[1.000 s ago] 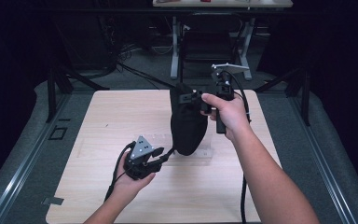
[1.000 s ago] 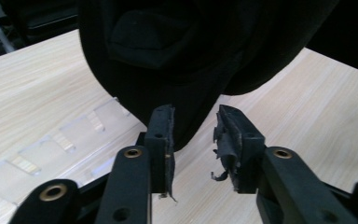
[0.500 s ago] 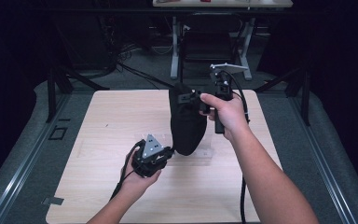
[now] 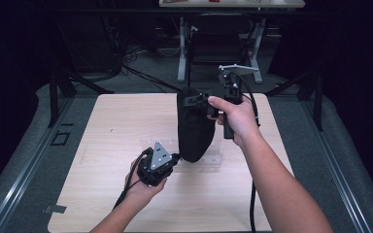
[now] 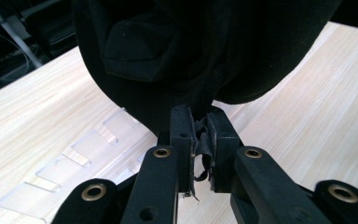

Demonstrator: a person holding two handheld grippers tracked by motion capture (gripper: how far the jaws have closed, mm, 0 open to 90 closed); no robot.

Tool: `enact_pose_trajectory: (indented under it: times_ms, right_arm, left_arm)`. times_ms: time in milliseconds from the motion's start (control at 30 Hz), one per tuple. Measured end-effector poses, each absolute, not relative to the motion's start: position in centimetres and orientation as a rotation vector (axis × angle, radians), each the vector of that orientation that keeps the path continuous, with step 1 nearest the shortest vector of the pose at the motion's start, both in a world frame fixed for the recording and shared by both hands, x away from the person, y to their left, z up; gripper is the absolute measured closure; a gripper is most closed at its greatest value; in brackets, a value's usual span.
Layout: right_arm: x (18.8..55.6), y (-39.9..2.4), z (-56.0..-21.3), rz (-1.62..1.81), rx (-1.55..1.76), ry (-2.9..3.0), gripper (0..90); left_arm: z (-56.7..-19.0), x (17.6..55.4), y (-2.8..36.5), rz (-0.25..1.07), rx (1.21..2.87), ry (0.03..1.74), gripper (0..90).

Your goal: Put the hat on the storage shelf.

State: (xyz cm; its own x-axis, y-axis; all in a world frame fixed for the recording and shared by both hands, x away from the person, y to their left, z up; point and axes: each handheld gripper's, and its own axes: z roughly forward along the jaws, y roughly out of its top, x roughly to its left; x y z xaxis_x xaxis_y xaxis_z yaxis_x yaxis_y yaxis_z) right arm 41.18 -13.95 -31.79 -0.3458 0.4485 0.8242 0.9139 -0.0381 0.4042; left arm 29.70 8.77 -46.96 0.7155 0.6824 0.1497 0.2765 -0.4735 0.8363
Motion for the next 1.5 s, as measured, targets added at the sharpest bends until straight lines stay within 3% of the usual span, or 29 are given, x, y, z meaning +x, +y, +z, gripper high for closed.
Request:
enact_pose_trajectory:
  times_ms: [533,1333,1500]
  right_arm:
    - [40.5,-16.4,-30.9,-1.413,-1.448,-1.783,82.1]
    - [39.8,-19.0,-31.1,-1.420,-1.519,-1.795,80.3]
    - [39.6,-19.9,-31.1,-1.424,-1.535,-1.799,80.4]
  left_arm:
    - [-47.2,30.2,10.8,0.627,2.064,0.778,85.6]
    - [-51.4,29.5,13.3,0.558,2.048,0.876,84.0]
    - [-51.2,29.3,13.8,0.558,2.016,0.899,76.5]
